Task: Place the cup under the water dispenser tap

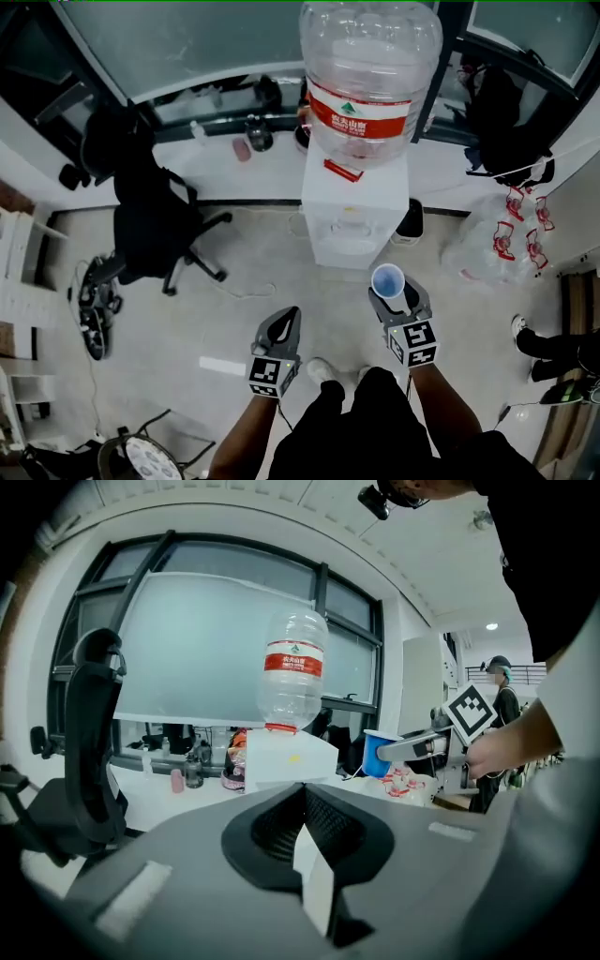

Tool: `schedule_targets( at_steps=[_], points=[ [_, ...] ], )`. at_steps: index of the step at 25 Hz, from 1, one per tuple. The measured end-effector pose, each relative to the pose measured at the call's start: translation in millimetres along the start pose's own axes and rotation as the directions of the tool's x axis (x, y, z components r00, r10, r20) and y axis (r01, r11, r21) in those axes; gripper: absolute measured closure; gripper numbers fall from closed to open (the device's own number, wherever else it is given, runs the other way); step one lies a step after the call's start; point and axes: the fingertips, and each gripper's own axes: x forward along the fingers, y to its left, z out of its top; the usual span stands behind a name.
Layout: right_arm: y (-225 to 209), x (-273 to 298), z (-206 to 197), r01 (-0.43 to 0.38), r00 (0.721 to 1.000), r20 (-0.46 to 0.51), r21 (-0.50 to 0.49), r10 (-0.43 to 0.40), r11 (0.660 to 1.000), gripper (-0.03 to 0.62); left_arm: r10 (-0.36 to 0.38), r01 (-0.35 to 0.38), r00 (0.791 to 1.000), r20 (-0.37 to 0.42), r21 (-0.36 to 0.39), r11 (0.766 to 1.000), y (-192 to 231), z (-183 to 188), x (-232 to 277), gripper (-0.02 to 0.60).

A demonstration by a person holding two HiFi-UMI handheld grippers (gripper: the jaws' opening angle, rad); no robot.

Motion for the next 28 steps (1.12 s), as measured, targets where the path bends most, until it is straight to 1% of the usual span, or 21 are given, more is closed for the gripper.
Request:
schedule_targets(
  at_steps=[2,5,10,14,15,17,18,20,21,23,26,28],
  points=[
    [-12,8,-10,0.015,1.000,-0.021,-0.013,-0.016,1.000,0.307,-0.026,0.026,1.000,0.005,-0.001,1.000,-1,-8,13,0.565],
    [-27,27,-28,0.001,0.999,-0.052,-0.035,-0.003,0.999,0.307,-0.022,0.022,1.000,-0.001,0.027,0.999,0,-19,33,0.566],
    [-40,64,-66,-0.069,0.992,-0.109,-0.084,0.060,0.994,0.307,0.018,-0.018,1.000,0.004,-0.018,1.000,4,-40,68,0.566],
    [-51,104,-92,-0.073,0.993,-0.102,-0.094,0.064,0.993,0.307,0.042,-0.042,0.999,0.000,-0.031,0.999,17,-65,99,0.565],
    [-56,113,-100,-0.071,0.993,-0.104,-0.093,0.061,0.993,0.307,0.051,-0.052,0.999,-0.014,-0.032,0.998,19,-75,107,0.566],
    [-64,129,-118,-0.068,0.992,-0.109,-0.086,0.058,0.994,0.307,0.068,-0.071,0.995,-0.072,-0.039,0.997,23,-99,121,0.565],
    [-68,136,-128,-0.067,0.992,-0.113,-0.080,0.058,0.995,0.307,0.073,-0.076,0.995,-0.074,-0.041,0.996,24,-109,129,0.565],
    [-74,151,-148,-0.069,0.991,-0.120,-0.077,0.059,0.995,0.307,0.072,-0.073,0.997,-0.025,-0.045,0.996,24,-121,148,0.565],
    [-76,159,-157,-0.071,0.991,-0.118,-0.084,0.061,0.994,0.307,0.066,-0.067,0.998,-0.013,-0.047,0.997,23,-128,157,0.565],
    [-79,178,-173,-0.070,0.993,-0.107,-0.105,0.059,0.992,0.307,0.049,-0.050,0.999,-0.017,-0.039,0.998,25,-142,171,0.565],
    [-87,205,-191,-0.055,0.995,-0.094,-0.102,0.045,0.993,0.307,0.040,-0.040,0.999,-0.029,-0.019,0.999,37,-160,184,0.565],
    [-94,218,-201,-0.040,0.996,-0.090,-0.119,0.029,0.992,0.307,0.030,-0.031,0.999,-0.039,-0.007,0.999,42,-174,192,0.565]
  ],
)
